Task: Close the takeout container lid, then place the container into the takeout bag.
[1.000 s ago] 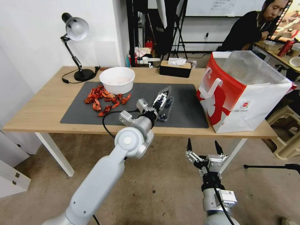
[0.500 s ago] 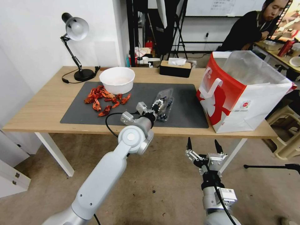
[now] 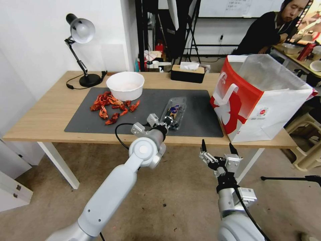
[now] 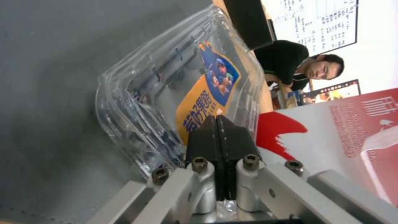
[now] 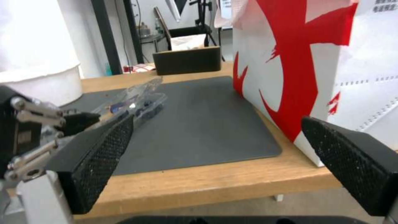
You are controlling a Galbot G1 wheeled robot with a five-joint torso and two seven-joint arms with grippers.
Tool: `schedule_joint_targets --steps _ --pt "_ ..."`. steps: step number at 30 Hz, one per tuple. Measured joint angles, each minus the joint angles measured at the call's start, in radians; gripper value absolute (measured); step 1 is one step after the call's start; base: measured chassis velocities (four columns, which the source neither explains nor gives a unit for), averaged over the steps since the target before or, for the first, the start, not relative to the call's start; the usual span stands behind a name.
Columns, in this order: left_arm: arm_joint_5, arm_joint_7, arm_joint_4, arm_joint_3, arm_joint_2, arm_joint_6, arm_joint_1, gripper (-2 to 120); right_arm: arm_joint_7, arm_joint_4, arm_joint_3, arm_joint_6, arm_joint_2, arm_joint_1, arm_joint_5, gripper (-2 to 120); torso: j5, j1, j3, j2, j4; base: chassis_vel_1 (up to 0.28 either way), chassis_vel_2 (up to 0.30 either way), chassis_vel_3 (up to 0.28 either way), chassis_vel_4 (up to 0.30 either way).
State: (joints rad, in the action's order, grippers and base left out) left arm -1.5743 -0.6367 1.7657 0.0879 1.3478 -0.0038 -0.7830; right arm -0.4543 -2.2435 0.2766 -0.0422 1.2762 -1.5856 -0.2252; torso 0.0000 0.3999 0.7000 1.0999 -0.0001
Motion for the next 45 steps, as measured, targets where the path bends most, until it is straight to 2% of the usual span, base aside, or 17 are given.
schedule_joint_targets --steps 5,10,11,15,16,18,19,23,32,45 --pt "0.021 -0.002 -0.007 0.014 -0.003 0.000 0.003 0 -0.015 -0.008 0.005 -0.058 -0.019 0.053 -0.105 100 0.0000 0.000 0.000 0.000 0.0002 0.000 0.000 0.000 0.000" --pt "0.034 -0.001 -0.016 0.027 -0.005 0.000 0.012 0 -0.040 -0.012 0.017 -0.134 -0.064 0.132 -0.301 100 0.0001 0.000 0.000 0.000 0.0000 0.000 0.000 0.000 0.000" --pt "0.034 -0.001 -0.016 0.027 -0.005 0.000 0.012 0 -0.040 -0.012 0.017 -0.134 -0.064 0.132 -0.301 100 0.0001 0.000 0.000 0.000 0.0000 0.000 0.000 0.000 0.000" --pt "0.049 -0.001 -0.019 0.030 -0.006 0.001 0.013 0 -0.061 0.020 0.019 -0.191 -0.116 0.226 -0.529 100 -0.0001 0.000 0.000 0.000 -0.0001 0.000 0.000 0.000 0.000" --pt "0.049 -0.001 -0.019 0.030 -0.006 0.001 0.013 0 -0.061 0.020 0.019 -0.191 -0.116 0.226 -0.529 100 -0.0001 0.000 0.000 0.000 -0.0001 0.000 0.000 0.000 0.000" --pt "0.057 -0.001 -0.019 0.033 -0.008 0.000 0.012 0 -0.071 0.044 0.015 -0.209 -0.134 0.283 -0.660 100 0.0001 0.000 0.000 0.000 0.0000 0.000 0.000 0.000 0.000" --pt "0.057 -0.001 -0.019 0.033 -0.008 0.000 0.012 0 -0.071 0.044 0.015 -0.209 -0.134 0.283 -0.660 100 0.0001 0.000 0.000 0.000 0.0000 0.000 0.000 0.000 0.000" --pt "0.068 -0.002 -0.014 0.039 -0.010 -0.001 0.012 0 -0.088 0.116 -0.009 -0.234 -0.159 0.424 -0.853 100 0.0000 0.000 0.000 0.000 0.0001 0.000 0.000 0.000 0.000" --pt "0.077 -0.002 -0.013 0.041 -0.012 -0.004 0.011 0 -0.120 0.234 -0.070 -0.256 -0.153 0.586 -1.000 100 -0.0001 0.000 0.000 0.000 0.0001 0.000 0.000 0.000 0.000" --pt "0.083 -0.001 -0.017 0.042 -0.014 -0.007 0.006 0 -0.122 0.379 -0.135 -0.253 -0.064 0.680 -1.018 100 -0.0002 0.000 0.000 0.000 0.0001 0.000 0.000 0.000 0.000"
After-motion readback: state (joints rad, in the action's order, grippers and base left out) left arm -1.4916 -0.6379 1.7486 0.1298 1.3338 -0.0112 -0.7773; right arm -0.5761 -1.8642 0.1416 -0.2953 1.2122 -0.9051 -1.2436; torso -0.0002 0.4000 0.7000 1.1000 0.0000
